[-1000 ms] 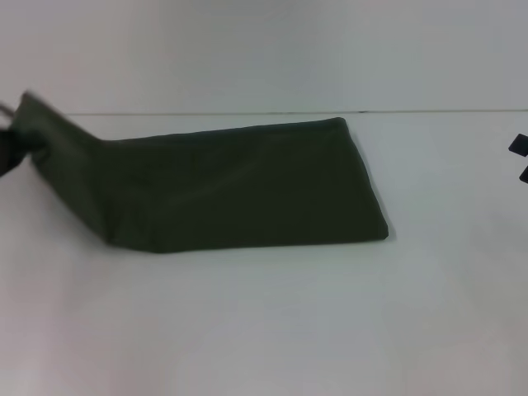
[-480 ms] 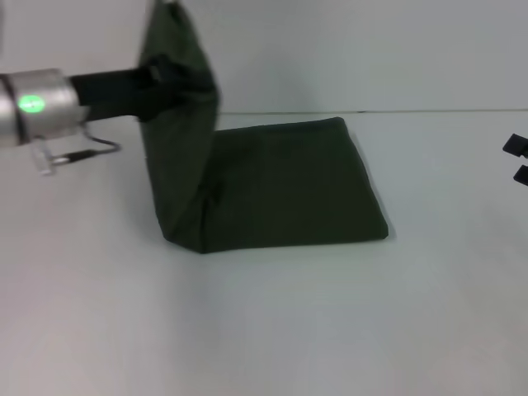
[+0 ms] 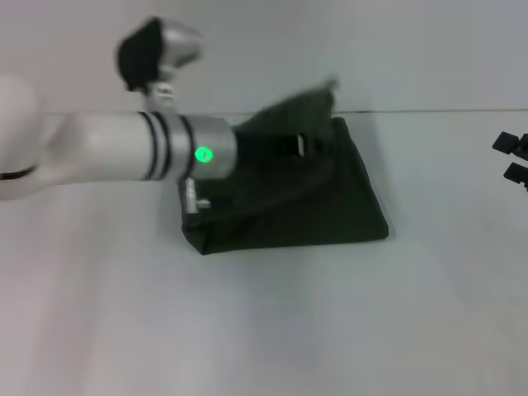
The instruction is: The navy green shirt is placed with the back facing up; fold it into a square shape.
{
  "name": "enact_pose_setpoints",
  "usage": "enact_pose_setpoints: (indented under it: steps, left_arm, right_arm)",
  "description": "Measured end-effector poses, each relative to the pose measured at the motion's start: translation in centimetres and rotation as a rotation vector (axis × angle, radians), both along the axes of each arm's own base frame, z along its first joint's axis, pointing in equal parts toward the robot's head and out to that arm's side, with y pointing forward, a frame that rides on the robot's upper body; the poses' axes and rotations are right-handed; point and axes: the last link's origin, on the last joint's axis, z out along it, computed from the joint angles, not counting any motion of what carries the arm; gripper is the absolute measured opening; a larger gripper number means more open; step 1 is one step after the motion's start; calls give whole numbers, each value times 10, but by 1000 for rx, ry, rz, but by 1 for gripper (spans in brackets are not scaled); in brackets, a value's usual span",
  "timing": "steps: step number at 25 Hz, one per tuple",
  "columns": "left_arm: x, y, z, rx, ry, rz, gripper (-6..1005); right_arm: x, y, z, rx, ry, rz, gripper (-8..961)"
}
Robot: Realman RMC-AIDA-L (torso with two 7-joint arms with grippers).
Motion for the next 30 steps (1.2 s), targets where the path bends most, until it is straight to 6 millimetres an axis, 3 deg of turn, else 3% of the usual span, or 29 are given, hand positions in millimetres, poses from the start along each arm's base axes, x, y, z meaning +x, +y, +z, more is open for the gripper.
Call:
enact_pose_setpoints:
  steps: [3, 5, 7, 10, 14, 17, 22, 26, 30]
  left_arm:
    - [11, -3, -22, -28, 107, -79, 86]
    - [19, -6, -25, -36, 132, -130, 129]
    - [26, -7, -14, -29, 89, -152, 172]
    - [25, -9, 20, 25, -42, -154, 302]
    - [-13, -14, 62, 107, -212, -19, 450]
    - [-47, -20, 73, 82, -286, 124, 541]
    - [-89, -38, 58, -56, -337, 325, 709]
    - [-101, -41, 46, -43, -376, 427, 860]
    - [-107, -38, 34, -9, -344, 482, 918]
  right_arm:
    - [0, 0, -1, -4, -3, -1, 930]
    - [1, 0, 0, -4, -7, -3, 930]
    - [2, 0, 0, -7, -14, -6, 930]
    - [5, -1, 0, -20, -31, -9, 930]
    - [7, -1, 0, -40, -58, -14, 931]
    - [4, 2, 0, -49, -68, -2, 931]
    - [-2, 7, -2, -68, -74, 17, 928]
    - [-3, 9, -4, -72, -78, 10, 927]
    - [-3, 9, -6, -72, -79, 5, 927]
